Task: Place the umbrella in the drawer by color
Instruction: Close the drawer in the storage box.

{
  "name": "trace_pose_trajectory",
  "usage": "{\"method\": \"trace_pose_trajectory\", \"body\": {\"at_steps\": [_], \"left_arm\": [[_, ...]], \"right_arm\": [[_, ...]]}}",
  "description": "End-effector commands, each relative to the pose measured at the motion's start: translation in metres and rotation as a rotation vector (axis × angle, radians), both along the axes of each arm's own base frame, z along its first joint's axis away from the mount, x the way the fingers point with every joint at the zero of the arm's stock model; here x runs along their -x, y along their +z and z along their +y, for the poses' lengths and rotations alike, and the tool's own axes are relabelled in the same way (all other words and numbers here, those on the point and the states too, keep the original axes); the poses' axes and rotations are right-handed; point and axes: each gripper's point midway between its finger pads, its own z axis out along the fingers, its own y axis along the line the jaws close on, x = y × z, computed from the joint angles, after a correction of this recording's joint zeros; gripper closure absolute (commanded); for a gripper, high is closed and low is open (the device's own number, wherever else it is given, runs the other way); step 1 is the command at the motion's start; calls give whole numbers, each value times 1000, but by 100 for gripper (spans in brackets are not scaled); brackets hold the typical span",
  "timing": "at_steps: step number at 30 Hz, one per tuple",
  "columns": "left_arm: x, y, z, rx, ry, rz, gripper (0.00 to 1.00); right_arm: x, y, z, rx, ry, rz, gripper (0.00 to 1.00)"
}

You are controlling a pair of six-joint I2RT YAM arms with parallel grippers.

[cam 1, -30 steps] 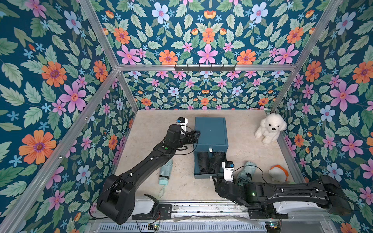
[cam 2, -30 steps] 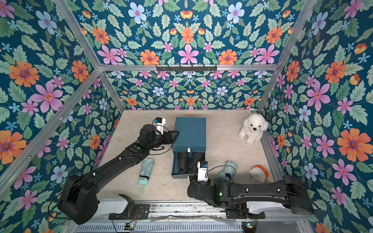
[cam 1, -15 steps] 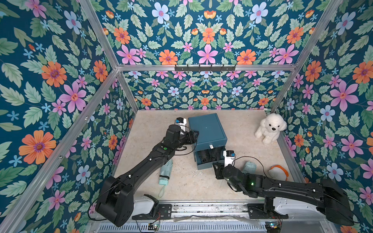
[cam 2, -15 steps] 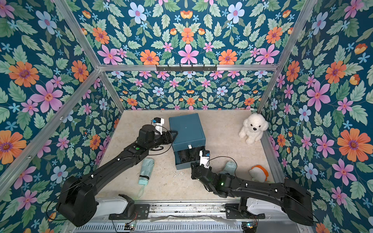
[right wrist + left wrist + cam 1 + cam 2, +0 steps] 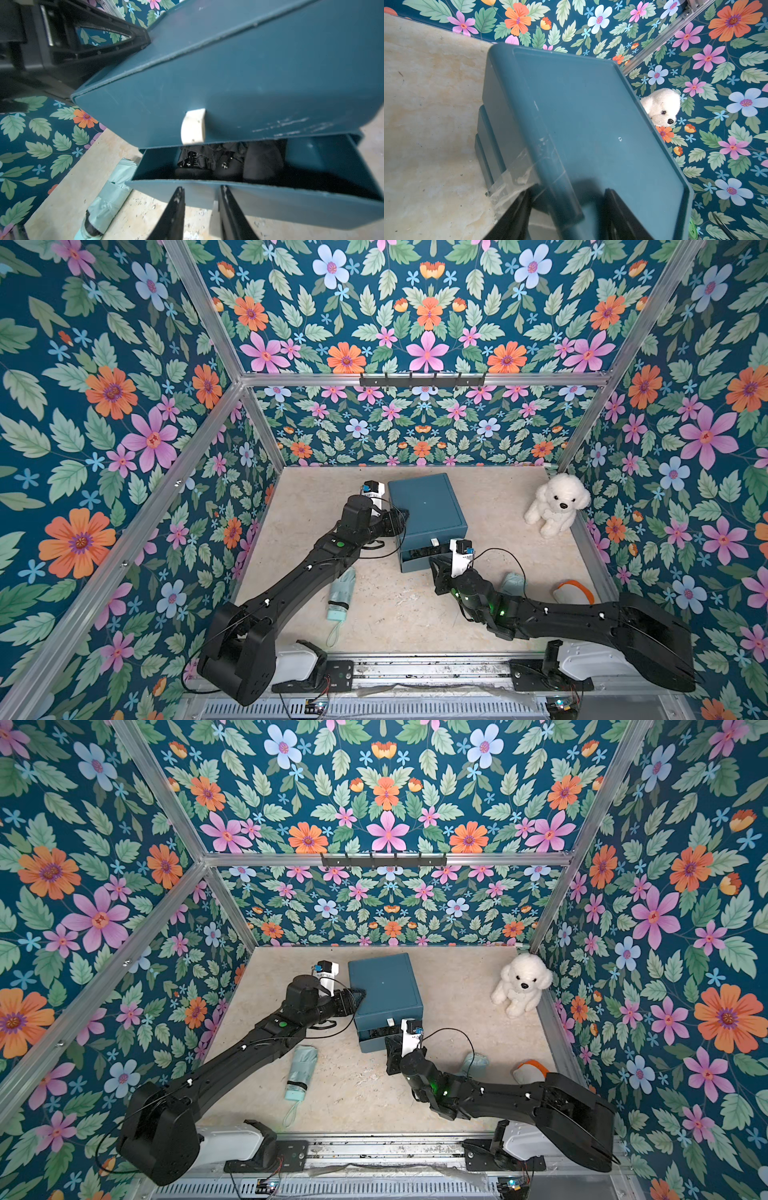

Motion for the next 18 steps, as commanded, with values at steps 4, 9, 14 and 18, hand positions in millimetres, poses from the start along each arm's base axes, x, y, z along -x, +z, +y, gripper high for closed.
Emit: {"method": "trace_pose_trajectory", "body": {"at_steps": [4,9,14,18], "left_arm": [[48,-70,15,-218,-133,238,47],[50,-69,15,-224,-146,234,49],[50,-69,16,-235,-148,230,49],[48,-70,19,-256,-142,225,50]], "right_arm": [[-12,32,25,-24,41,-168,70],[-17,28,38,0,58,-183,71],[-16,15,49,56,96,-162,74],[3,16,47,70,95,-172,74]]}}
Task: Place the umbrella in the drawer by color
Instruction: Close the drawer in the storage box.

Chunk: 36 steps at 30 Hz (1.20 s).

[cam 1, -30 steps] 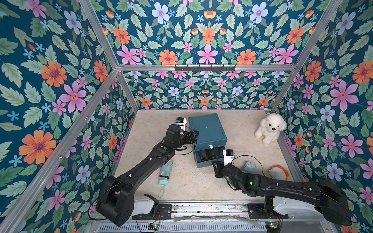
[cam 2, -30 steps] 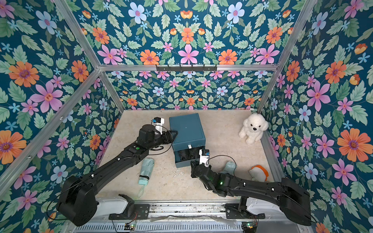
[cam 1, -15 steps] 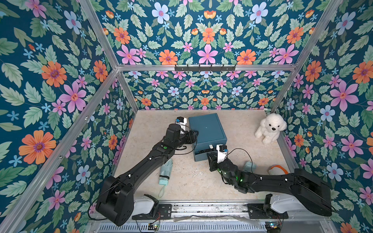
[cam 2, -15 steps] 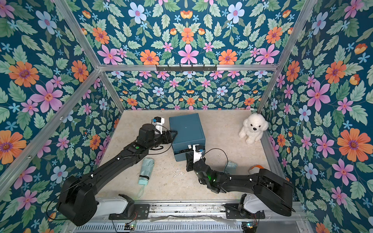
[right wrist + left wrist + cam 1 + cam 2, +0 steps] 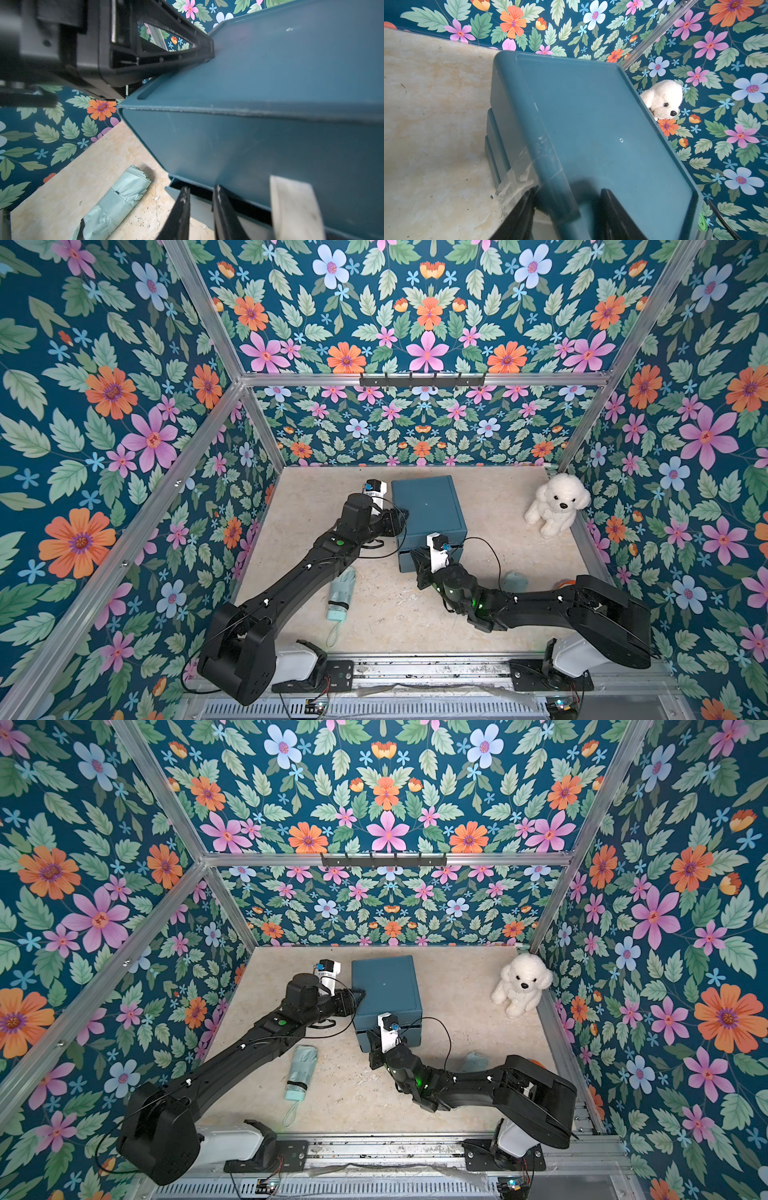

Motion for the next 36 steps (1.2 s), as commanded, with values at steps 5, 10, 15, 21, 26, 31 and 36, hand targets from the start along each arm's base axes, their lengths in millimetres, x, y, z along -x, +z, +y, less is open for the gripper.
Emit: {"method": "trace_pose_trajectory", "body": {"at_steps": [5,10,15,21,26,31,36], "left_arm": [[42,-72,23,-224,-61,251,51],[38,-68,25,-238,-50,239,51],[35,-70,25,-246,-45,242,52],[36,-72,22,-240,-59,259,53],[38,-73,23,-235,-56,261,53],[35,-63,20,-193,-37,250,50],[25,-46,17,-126,7,216,45]], "right_arm": [[32,-11,-14,29,-31,25,74],[33,-30,-33,-25,-68,82,72],[8,-32,-45,-122,-87,125,72],[-7,-27,-44,-166,-97,108,73],[-10,-31,-45,-179,-121,119,73],[-2,-37,-70,-248,-231,175,69],[11,-65,-74,-383,-239,384,61]]}}
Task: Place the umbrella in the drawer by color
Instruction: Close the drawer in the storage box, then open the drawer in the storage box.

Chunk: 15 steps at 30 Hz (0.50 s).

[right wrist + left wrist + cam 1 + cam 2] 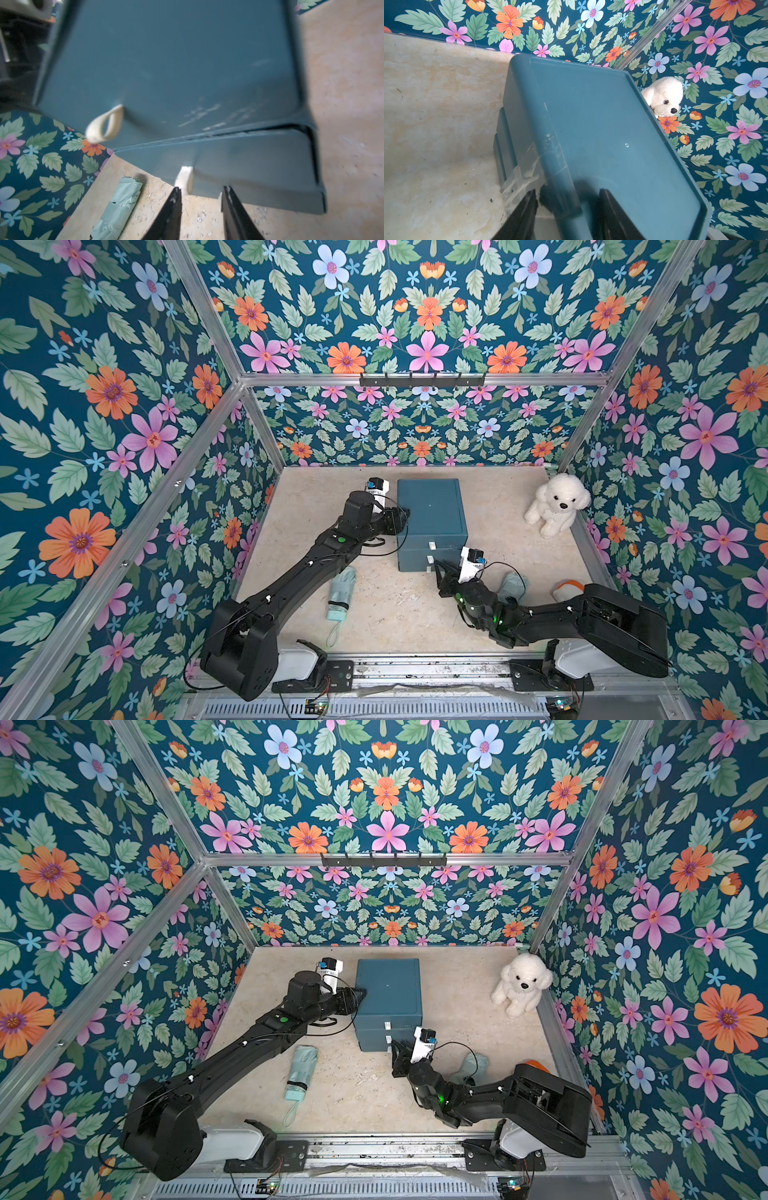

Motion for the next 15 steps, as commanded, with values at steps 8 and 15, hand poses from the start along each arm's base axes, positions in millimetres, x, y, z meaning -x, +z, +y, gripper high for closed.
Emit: {"method": "trace_pose_trajectory", "body": {"at_steps": [8,15], "left_arm": [[23,-54,15,-99,25,225,44],[25,-57,14,-98,17,229,44]], "right_arm": [[7,-46,27,-321,26,288,58],[0,-61,30,-426,13,321,58]]}}
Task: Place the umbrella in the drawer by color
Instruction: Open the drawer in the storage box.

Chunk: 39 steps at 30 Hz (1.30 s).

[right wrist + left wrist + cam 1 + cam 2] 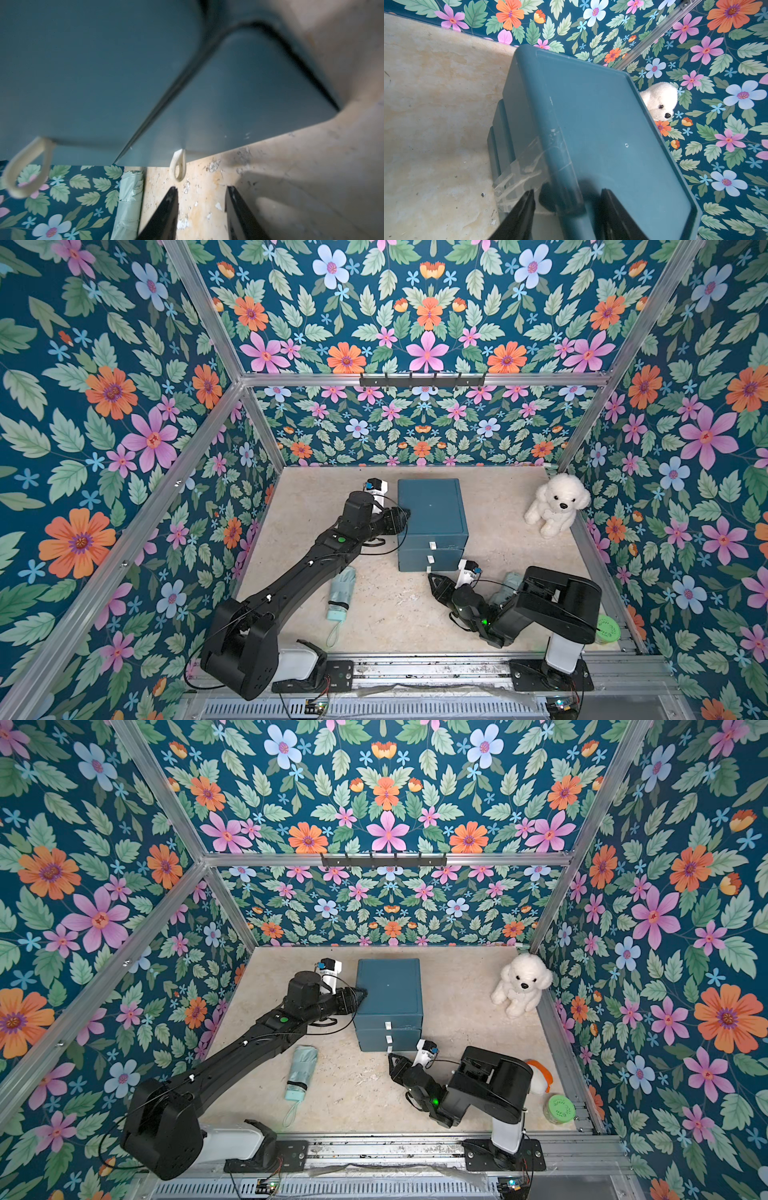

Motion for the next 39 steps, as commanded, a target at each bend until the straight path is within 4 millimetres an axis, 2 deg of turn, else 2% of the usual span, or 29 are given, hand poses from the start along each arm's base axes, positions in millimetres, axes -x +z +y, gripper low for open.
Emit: {"method": "trace_pose_trajectory", "body": {"at_steps": [1,7,13,15,18,29,32,36,39], "left_arm": [[24,-55,17,-142,-3,190,44],[24,-53,16,-145,-9,184,45],[25,-56,17,-162,-18,186,46],[25,-57,18,-167,-18,188,46],[25,-56,18,-170,-17,184,46],[23,-57,21,-176,-5,181,45],[22,-57,23,-181,4,182,45],[21,-60,24,-182,14,189,43],[22,-61,24,-172,19,191,42]], "right_arm": [[-4,21,10,-147,-4,-21,58],[-14,23,5,-133,-42,-32,59],[-24,14,1,-161,-71,4,69],[-25,14,1,-172,-65,4,78],[-25,15,5,-161,-44,-3,99],[-15,28,-6,-192,-21,-48,100],[-9,26,-2,-205,14,-40,100],[13,15,3,-121,56,-10,100],[32,9,0,-43,80,5,100]]}}
